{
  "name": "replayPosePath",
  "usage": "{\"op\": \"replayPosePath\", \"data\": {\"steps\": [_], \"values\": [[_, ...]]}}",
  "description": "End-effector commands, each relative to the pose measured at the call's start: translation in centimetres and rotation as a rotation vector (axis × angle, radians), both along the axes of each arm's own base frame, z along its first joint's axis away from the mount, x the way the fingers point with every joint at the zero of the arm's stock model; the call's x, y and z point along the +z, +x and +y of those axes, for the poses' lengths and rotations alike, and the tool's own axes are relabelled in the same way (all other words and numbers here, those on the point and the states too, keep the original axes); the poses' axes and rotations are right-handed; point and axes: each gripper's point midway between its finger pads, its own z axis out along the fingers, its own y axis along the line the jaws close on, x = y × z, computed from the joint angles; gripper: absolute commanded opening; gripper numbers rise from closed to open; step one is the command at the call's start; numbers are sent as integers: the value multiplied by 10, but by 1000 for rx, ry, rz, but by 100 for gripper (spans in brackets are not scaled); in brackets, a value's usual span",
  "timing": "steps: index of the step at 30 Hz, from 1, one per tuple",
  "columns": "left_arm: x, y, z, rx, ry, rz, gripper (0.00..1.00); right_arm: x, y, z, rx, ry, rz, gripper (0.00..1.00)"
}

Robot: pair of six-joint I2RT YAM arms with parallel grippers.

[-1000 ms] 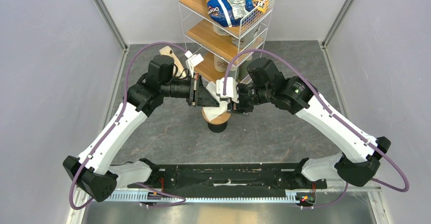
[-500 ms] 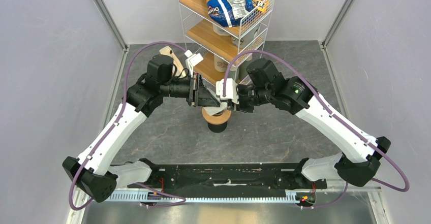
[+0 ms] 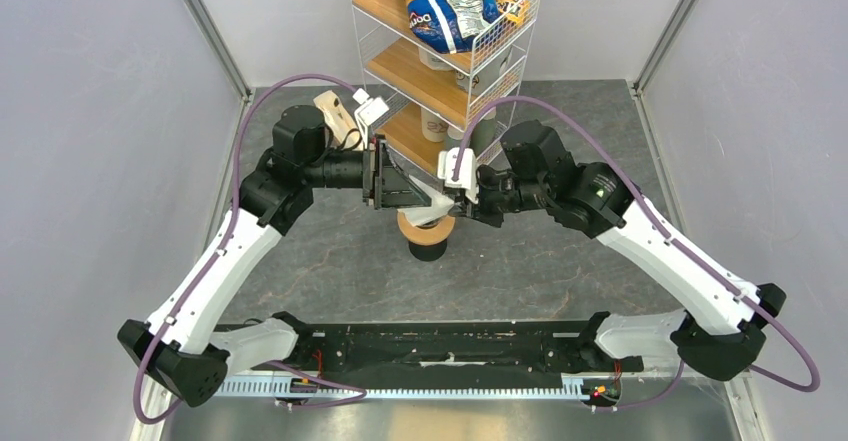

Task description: Place the coffee filter in the dripper

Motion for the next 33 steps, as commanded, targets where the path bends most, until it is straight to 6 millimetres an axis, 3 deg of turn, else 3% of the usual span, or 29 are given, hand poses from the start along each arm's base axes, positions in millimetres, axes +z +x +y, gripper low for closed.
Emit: {"op": "replayPosePath", "data": {"steps": [1, 6, 9, 11, 19, 25, 33], "values": [[26, -5, 3, -41, -78, -80, 55, 38, 2, 9, -66, 185, 21, 11], [54, 13, 38, 4, -174, -155, 60, 65, 2, 1, -121, 304, 80, 6], [81, 12, 59, 35, -213, -259, 60, 71, -3, -4, -130, 341, 85, 4], [87, 10, 64, 56, -209, -295, 61, 70, -6, -6, -127, 351, 89, 3], [63, 4, 70, 95, -147, -375, 64, 103, -30, 2, -9, 565, 89, 0], [59, -17, 60, 12, -155, -449, 64, 107, -36, 5, 63, 624, 23, 0], [46, -23, 46, -16, -154, -416, 63, 101, -37, 10, 107, 609, 14, 0]]}}
